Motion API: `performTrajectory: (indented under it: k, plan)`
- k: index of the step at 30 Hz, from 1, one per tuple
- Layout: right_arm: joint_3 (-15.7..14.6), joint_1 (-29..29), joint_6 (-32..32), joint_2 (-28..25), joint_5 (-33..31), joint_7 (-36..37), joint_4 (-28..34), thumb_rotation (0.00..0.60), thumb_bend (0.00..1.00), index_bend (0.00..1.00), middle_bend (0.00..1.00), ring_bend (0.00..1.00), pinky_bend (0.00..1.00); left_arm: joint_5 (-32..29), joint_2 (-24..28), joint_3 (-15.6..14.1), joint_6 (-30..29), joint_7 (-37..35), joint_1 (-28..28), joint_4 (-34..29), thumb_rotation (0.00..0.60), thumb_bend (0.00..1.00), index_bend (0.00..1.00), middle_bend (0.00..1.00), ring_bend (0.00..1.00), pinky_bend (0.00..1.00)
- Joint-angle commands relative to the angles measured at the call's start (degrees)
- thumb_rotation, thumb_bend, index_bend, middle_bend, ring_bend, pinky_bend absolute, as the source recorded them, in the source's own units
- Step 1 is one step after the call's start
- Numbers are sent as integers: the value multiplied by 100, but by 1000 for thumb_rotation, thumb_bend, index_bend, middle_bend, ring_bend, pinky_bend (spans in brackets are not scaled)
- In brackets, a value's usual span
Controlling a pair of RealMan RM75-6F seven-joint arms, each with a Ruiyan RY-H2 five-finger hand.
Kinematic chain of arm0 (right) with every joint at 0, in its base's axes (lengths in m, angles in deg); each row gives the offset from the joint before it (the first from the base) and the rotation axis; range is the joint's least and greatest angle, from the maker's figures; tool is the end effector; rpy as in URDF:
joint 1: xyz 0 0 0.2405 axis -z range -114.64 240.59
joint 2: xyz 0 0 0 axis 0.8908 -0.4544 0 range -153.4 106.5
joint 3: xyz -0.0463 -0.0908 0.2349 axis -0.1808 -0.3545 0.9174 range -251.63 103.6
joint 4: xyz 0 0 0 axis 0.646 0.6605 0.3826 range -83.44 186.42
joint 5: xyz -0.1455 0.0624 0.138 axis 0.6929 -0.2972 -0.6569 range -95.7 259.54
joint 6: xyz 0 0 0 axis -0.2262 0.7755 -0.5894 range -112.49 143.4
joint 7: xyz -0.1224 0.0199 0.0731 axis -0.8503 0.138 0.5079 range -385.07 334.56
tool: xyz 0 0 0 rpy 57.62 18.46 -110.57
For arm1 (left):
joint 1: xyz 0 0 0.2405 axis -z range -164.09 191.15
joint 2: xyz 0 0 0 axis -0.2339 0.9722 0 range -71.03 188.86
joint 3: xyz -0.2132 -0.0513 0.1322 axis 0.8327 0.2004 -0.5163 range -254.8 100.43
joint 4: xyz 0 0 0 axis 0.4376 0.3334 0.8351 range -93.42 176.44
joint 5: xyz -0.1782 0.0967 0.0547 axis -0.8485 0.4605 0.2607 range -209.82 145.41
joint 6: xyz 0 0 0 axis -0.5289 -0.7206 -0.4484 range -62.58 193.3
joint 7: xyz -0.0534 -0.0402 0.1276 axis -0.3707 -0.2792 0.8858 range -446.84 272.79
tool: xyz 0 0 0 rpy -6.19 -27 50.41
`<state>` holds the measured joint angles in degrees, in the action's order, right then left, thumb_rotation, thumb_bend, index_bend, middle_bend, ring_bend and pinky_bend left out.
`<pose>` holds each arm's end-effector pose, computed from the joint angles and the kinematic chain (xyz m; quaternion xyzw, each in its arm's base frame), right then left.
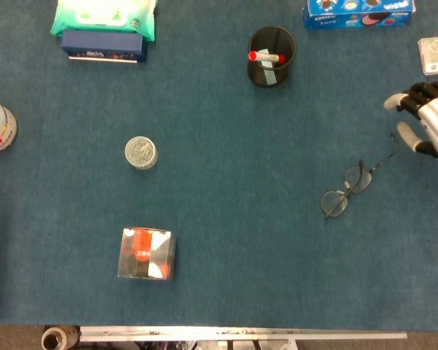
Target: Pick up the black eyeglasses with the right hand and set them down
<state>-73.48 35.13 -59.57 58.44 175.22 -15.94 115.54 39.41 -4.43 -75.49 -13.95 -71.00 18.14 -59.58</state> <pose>-0.2747 -0.3045 0.0686 0.7338 -0.2821 0.4224 0.4511 -0.3211 0.1677 0.1429 -0.5815 -0.4441 -0.2588 0.6306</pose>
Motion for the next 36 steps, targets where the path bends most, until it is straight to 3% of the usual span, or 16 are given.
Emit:
performTrajectory:
  k: [1,15,36]
  plan:
    - [-4,-16,-19,35,44,61,-10,600,378,397,490,348,404,-1,-5,-5,-7,-17,-10,15,600,272,318,332,303,399]
    - [-50,-73,-10,206,187,358,-40,600,293,397,490,348,405,0,-10,-23,-39,-93,-58,53,600,272,320,332,303,399]
    - [-283,-284,222,712,491,628,-309,600,287,397,490,347,404,20,-16,-32,-74,-228,-120,122,600,272,327,333,303,399]
